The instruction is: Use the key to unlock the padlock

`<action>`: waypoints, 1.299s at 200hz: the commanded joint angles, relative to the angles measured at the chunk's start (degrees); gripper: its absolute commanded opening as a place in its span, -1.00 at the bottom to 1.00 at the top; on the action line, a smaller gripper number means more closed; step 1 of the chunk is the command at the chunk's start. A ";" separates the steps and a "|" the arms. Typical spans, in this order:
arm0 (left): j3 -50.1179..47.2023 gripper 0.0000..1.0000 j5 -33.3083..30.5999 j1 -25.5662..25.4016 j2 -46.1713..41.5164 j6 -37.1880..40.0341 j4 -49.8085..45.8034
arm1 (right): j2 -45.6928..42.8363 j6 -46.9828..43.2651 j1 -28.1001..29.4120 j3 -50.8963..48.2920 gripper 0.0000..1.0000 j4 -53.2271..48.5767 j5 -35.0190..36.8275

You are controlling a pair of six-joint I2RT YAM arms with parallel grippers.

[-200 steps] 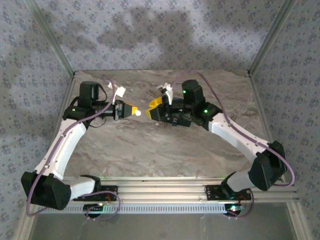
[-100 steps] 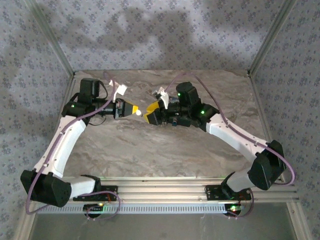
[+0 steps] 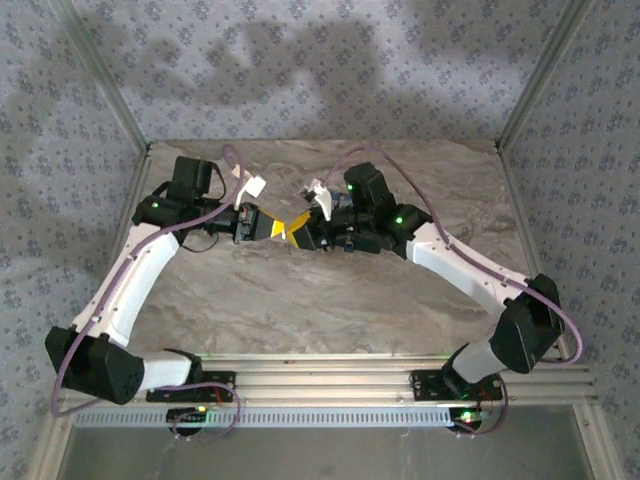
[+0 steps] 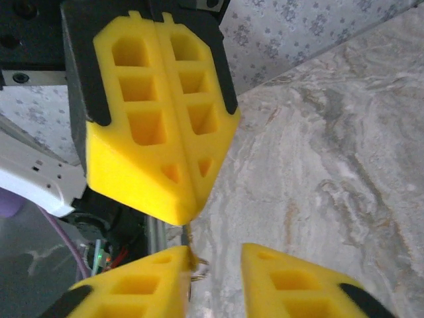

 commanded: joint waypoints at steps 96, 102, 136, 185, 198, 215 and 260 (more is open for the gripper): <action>2.44 -1.00 4.53 -0.39 0.80 1.80 -1.89 | 2.31 3.87 -0.10 2.22 -1.00 1.70 -10.39; 2.33 -1.00 4.53 -0.39 0.83 1.07 -1.36 | 2.06 4.64 -0.25 1.70 -1.00 2.96 -10.18; 0.58 -0.97 4.08 -0.21 0.76 -6.32 5.13 | 0.53 10.68 -0.95 -2.73 -1.00 12.93 -8.06; -2.84 0.22 1.17 1.01 -1.20 -16.21 16.30 | -0.40 18.13 -2.94 -8.71 -1.00 22.63 -5.56; -5.82 0.27 0.72 2.89 -2.85 -21.34 22.52 | -0.79 20.61 -3.64 -10.29 -1.00 25.95 -5.05; -10.49 0.28 -0.07 5.13 -5.38 -28.47 30.93 | -1.24 23.85 -4.51 -12.10 -1.00 29.78 -3.67; -19.89 0.21 0.07 4.27 -8.99 -39.01 48.76 | -1.42 29.58 -5.78 -14.56 -1.00 37.55 -2.78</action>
